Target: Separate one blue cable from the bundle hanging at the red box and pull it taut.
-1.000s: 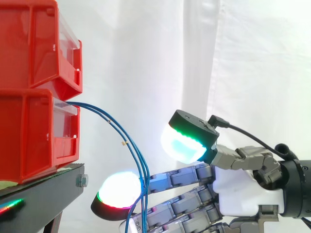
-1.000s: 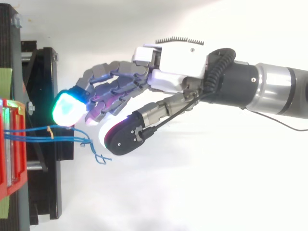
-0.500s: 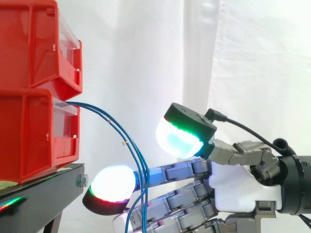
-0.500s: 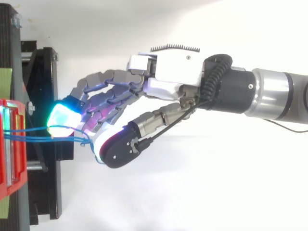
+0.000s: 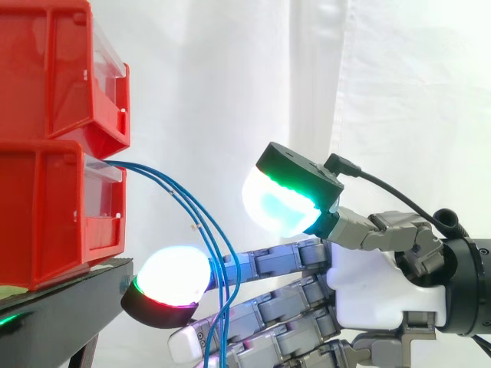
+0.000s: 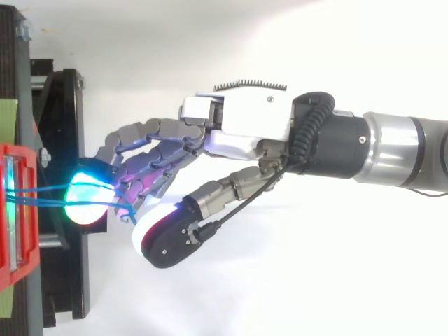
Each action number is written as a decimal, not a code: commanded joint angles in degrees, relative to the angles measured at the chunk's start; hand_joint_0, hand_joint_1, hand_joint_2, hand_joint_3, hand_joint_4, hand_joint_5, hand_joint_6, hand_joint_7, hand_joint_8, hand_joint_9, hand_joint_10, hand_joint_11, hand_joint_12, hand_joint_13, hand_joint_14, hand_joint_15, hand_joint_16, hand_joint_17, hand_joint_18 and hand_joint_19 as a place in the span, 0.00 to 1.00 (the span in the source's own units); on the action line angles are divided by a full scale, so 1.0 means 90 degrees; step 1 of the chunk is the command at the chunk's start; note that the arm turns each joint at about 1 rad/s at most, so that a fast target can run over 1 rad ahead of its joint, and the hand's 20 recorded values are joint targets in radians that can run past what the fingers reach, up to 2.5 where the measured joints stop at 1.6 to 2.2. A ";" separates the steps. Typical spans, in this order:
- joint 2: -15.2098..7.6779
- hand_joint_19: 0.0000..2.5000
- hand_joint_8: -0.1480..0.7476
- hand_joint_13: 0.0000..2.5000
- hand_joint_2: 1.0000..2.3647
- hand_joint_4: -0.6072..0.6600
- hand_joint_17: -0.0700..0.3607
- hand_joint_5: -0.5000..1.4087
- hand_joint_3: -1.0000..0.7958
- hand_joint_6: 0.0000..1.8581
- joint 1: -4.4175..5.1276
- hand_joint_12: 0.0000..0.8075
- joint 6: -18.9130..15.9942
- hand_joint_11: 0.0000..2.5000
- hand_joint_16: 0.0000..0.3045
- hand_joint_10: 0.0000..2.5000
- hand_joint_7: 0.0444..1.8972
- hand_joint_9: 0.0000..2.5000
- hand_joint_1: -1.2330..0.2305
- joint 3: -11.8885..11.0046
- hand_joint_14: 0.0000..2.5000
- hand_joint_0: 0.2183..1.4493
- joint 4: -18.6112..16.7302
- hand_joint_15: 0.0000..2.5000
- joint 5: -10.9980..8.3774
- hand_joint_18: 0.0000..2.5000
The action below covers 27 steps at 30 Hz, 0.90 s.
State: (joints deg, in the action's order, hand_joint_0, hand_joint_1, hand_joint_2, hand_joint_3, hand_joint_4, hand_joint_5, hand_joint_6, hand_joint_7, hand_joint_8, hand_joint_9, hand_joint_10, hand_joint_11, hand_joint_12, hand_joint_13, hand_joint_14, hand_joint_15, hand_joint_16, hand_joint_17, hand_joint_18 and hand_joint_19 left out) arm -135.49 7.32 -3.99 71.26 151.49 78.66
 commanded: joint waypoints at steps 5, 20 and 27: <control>0.0006 0.16 0.55 0.28 0.00 0.73 0.37 0.18 0.29 0.27 -0.0052 0.43 -0.0025 0.19 0.13 0.00 0.46 0.27 0.37 0.0002 0.01 0.31 0.0023 0.15 0.0009 0.31; 0.0221 0.16 0.55 0.30 0.01 0.67 0.37 0.20 0.35 0.27 -0.0072 0.42 0.0043 0.21 0.13 0.00 0.63 0.30 0.41 -0.0008 0.01 0.35 0.0072 0.16 0.0263 0.32; 0.0377 0.16 0.55 0.31 0.01 0.65 0.37 0.20 0.36 0.27 -0.0111 0.41 0.0170 0.22 0.13 0.01 0.69 0.30 0.41 -0.0008 0.01 0.36 0.0277 0.16 0.0263 0.32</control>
State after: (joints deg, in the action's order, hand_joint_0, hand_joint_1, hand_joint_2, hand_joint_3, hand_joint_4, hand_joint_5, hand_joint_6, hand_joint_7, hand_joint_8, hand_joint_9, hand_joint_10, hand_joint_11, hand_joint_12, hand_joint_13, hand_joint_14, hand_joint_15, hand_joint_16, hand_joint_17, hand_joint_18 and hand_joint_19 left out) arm -132.48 6.47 -2.72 71.23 153.40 81.02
